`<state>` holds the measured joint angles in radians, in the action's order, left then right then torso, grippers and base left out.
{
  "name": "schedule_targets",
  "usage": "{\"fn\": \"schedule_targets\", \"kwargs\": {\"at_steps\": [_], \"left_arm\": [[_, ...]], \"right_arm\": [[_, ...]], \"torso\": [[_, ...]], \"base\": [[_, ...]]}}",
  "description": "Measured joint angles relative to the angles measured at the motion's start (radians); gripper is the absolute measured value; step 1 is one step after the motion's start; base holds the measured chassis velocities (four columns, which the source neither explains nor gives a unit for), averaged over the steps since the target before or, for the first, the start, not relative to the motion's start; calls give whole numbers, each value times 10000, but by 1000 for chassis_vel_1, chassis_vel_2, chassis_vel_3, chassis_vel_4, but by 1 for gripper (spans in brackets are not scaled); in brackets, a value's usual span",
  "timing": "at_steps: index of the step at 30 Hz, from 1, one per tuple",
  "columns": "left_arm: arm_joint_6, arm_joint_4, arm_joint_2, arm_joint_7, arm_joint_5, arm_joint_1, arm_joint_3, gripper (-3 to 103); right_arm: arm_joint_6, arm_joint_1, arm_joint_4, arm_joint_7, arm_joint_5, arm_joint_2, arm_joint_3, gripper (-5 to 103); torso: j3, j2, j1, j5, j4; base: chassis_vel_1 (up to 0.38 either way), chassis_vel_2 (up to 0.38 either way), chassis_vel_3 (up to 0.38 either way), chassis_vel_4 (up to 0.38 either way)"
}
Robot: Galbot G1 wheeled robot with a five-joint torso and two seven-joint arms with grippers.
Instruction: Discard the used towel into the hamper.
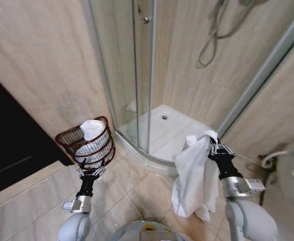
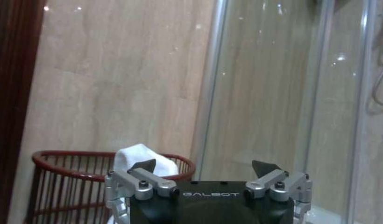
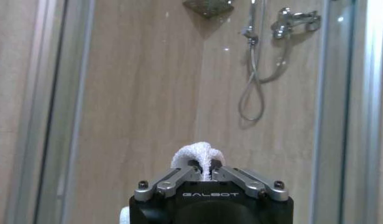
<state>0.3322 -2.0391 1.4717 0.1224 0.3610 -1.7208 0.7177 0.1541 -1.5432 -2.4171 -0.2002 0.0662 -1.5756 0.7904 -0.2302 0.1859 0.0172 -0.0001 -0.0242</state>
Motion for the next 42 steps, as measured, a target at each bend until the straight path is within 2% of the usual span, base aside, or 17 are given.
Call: {"fn": "schedule_targets", "kwargs": {"at_steps": [9,17,34,42], "left_arm": [[21,-10,22,-2,9,10,22,100],[-53,20,91,-289,-263,20,-63,100],[52,-16,281,-266,-673,32,-61,100],[-89,-99,358,-360,-887,-8,-92,100]], "right_arm": [[-112,-146,-132,-203,-49,-63,-22,4],[-370,-422,-393,-684,-351,-263,-380,4],[-122,66,-651,-881,90,291,-452,4],[-151,187,-510,-940,283,306,-574,4]], "torso": [[-267,356,92,0,-1],[-502,705,204,0,-1],[-986,1418,437,0,-2],[-1169,1731,563,2,1]], "base": [[63,64,58,63],[67,75,64,66],[65,70,69,68],[45,42,43,41]]}}
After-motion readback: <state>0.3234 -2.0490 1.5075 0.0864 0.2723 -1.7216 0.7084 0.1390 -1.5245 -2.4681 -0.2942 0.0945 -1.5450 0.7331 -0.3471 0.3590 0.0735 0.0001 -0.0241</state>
